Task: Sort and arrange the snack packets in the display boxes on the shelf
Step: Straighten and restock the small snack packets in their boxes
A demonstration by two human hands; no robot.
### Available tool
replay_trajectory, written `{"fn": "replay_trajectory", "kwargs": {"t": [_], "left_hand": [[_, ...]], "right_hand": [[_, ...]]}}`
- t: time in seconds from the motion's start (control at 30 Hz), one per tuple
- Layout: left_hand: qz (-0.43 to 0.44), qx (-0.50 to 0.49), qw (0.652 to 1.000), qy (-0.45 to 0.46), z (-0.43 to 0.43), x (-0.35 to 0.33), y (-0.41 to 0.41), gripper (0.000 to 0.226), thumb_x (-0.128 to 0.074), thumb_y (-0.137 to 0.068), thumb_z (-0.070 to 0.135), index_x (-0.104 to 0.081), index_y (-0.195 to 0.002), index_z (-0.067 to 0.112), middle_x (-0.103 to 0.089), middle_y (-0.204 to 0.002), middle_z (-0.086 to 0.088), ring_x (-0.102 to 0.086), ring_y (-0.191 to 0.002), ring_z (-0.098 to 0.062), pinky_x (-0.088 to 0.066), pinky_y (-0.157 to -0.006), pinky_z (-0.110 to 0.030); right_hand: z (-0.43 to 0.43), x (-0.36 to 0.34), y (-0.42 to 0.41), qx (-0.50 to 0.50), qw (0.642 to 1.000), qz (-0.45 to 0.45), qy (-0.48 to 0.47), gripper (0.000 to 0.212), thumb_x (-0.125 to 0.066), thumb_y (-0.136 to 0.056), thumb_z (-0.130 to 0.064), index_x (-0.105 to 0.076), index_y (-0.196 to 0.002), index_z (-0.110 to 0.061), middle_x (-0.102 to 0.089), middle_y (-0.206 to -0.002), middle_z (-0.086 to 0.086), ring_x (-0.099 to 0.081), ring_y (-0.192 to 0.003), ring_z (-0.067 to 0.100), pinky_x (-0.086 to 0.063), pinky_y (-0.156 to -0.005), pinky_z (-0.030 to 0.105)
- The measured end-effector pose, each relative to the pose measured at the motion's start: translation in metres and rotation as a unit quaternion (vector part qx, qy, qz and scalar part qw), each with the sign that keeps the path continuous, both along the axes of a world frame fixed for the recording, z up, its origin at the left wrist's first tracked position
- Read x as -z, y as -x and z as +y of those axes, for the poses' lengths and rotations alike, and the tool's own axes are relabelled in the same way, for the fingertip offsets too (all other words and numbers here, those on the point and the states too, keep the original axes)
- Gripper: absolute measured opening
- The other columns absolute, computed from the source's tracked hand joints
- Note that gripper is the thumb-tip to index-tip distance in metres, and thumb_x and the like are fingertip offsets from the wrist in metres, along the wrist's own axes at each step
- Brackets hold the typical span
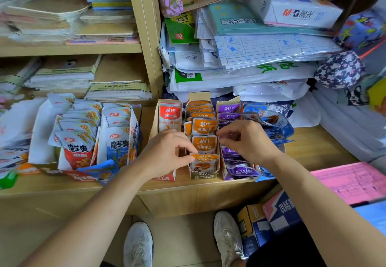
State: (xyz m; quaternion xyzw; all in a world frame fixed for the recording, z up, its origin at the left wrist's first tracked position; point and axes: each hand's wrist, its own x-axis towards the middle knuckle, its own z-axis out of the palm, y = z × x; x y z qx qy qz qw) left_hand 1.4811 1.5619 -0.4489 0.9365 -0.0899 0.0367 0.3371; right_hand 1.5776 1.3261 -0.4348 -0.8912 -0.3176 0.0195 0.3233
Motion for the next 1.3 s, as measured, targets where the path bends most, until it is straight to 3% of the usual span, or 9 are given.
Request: {"fn": "replay_trajectory", "kwargs": {"t": [0.2,0.4,0.53,0.67,0.87,0.97,1.1,1.2,1.3], "left_hand": [[-0.012,-0.022,1.0,0.0,-0.001,0.004,0.0,0.016,-0.079,-0.084,0.032,-0.078,-0.1,0.033,-0.068,-0.088,0.023,-0.063,-0.087,0.0,-0.048,-0.071,-0.019],[-0.022,-0.027,0.999,-0.004,-0.006,0.002,-0.002,0.014,-0.079,-0.084,0.034,-0.078,-0.097,0.028,-0.066,-0.082,0.024,-0.063,-0.083,0.005,-0.047,-0.064,-0.01],[-0.063,-0.085,0.994,0.025,-0.008,0.001,-0.004,0.016,-0.083,-0.081,0.021,-0.079,-0.096,0.025,-0.061,-0.072,0.027,-0.064,-0.074,0.008,-0.05,-0.063,-0.007],[-0.131,-0.146,0.98,0.043,-0.016,0.004,-0.015,0.021,-0.083,-0.08,0.017,-0.078,-0.101,0.019,-0.063,-0.076,0.022,-0.066,-0.071,0.005,-0.059,-0.068,-0.019],[-0.125,-0.158,0.979,-0.007,-0.025,0.01,-0.025,0.035,-0.088,-0.074,0.025,-0.072,-0.105,0.022,-0.065,-0.093,0.012,-0.059,-0.071,0.004,-0.05,-0.063,-0.008],[-0.129,-0.185,0.974,-0.034,-0.024,0.011,-0.023,0.054,-0.089,-0.071,0.03,-0.061,-0.117,0.025,-0.055,-0.106,0.012,-0.055,-0.087,-0.003,-0.048,-0.075,-0.017],[-0.077,-0.239,0.966,-0.065,-0.029,0.017,-0.012,0.093,-0.08,-0.078,0.049,-0.034,-0.153,0.022,-0.043,-0.151,0.0,-0.03,-0.14,-0.02,-0.031,-0.112,-0.043],[-0.023,-0.254,0.949,-0.187,-0.03,0.025,-0.006,0.102,-0.055,-0.085,0.073,-0.013,-0.16,0.019,-0.015,-0.168,-0.002,0.0,-0.153,-0.023,-0.013,-0.12,-0.052],[0.018,-0.234,0.947,-0.219,-0.025,0.031,-0.006,0.096,-0.036,-0.088,0.08,-0.007,-0.161,0.025,0.005,-0.169,0.002,0.012,-0.153,-0.024,-0.005,-0.121,-0.056]], "right_hand": [[0.026,0.013,-0.008,-0.01,0.996,-0.058,0.063,0.017,-0.081,-0.082,-0.02,-0.075,-0.098,-0.016,-0.057,-0.093,-0.004,-0.055,-0.083,0.013,-0.051,-0.076,0.03],[0.03,0.009,-0.009,-0.048,0.998,-0.007,0.047,0.011,-0.078,-0.083,-0.011,-0.069,-0.084,-0.017,-0.065,-0.086,-0.006,-0.059,-0.075,0.005,-0.048,-0.066,0.018],[0.027,0.003,-0.014,-0.012,0.997,0.066,-0.044,0.014,-0.074,-0.086,-0.005,-0.068,-0.08,-0.017,-0.07,-0.073,0.001,-0.067,-0.063,0.011,-0.057,-0.062,0.024],[0.024,-0.002,-0.021,0.025,0.983,0.121,-0.133,0.002,-0.069,-0.092,-0.007,-0.069,-0.092,-0.008,-0.073,-0.081,0.007,-0.073,-0.068,0.017,-0.061,-0.063,0.027],[0.02,0.003,-0.017,-0.015,0.997,0.063,-0.029,0.014,-0.066,-0.095,-0.025,-0.075,-0.103,-0.017,-0.07,-0.086,-0.01,-0.065,-0.075,0.0,-0.05,-0.068,0.015],[0.017,0.002,-0.01,0.008,0.998,0.052,-0.038,0.031,-0.072,-0.091,-0.022,-0.069,-0.121,-0.017,-0.069,-0.1,-0.007,-0.065,-0.086,0.001,-0.055,-0.077,0.016],[0.016,0.015,0.013,0.084,0.988,0.095,-0.092,0.063,-0.07,-0.091,-0.027,-0.044,-0.148,-0.026,-0.056,-0.13,-0.007,-0.048,-0.125,0.018,-0.047,-0.104,0.039],[0.018,0.023,0.03,0.089,0.992,0.086,0.014,0.079,-0.065,-0.093,-0.037,-0.018,-0.156,-0.034,-0.031,-0.153,-0.01,-0.016,-0.141,0.027,-0.02,-0.113,0.051],[0.023,0.028,0.032,0.103,0.989,0.058,0.084,0.085,-0.058,-0.094,-0.051,-0.006,-0.158,-0.032,0.008,-0.166,-0.012,-0.001,-0.147,0.029,-0.012,-0.116,0.055]]}}
